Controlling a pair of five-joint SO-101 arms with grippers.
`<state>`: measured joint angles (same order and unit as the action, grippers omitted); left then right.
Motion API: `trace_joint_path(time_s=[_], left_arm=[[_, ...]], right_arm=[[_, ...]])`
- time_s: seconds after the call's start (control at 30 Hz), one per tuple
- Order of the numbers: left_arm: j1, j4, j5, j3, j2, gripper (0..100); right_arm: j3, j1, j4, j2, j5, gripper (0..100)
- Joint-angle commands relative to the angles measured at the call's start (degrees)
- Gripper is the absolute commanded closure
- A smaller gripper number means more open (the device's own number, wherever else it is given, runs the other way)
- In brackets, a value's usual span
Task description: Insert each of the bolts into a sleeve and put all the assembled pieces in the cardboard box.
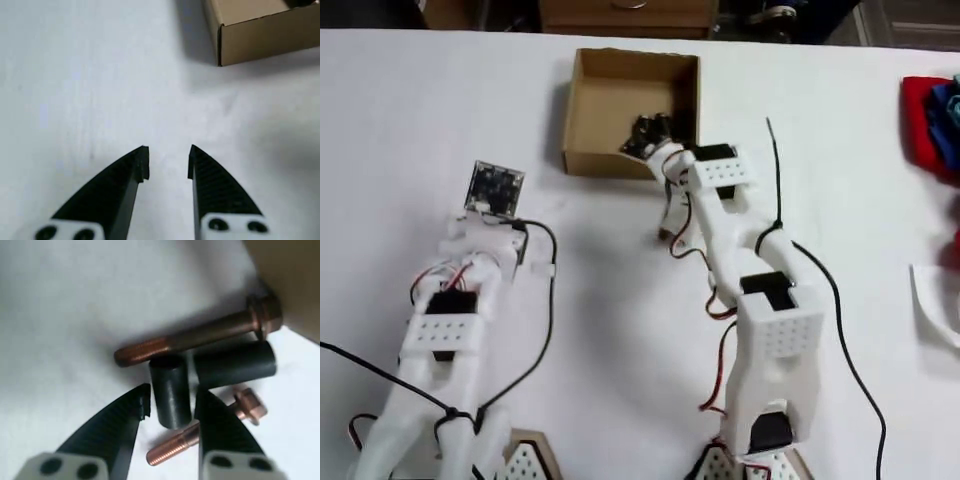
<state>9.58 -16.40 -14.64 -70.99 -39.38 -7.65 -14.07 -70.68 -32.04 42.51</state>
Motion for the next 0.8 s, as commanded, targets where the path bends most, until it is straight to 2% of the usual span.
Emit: trace_joint_path(time_s=[0.0, 0.07, 0.13, 0.3, 0.53, 0.77], left_arm=[[0.4, 1.1, -0.4, 0.6, -0.3, 85], [0.4, 1.1, -0.4, 0.6, -0.3, 85], [0.4, 1.1, -0.4, 0.6, -0.3, 85], [0.4, 1.1, -0.4, 0.6, -0.3, 85], [0.3, 1.1, -0.4, 0.6, -0.3, 85], [0.3, 1.1, -0.4, 0.6, -0.3, 85]], right_arm=[[-1.1, -0.5, 0.0, -0.4, 0.4, 86.5], [-1.0, -0.3, 0.0, -0.4, 0.4, 89.6], [-1.0, -0.1, 0.0, 0.0, 0.1, 98.0], [-1.5, -0.2, -6.8, 1.3, -0.6, 97.6], [-1.2, -1.1, -15.0, 10.5, -6.3, 97.7], [1.8, -10.5, -17.9, 14.0, -9.9, 97.7]])
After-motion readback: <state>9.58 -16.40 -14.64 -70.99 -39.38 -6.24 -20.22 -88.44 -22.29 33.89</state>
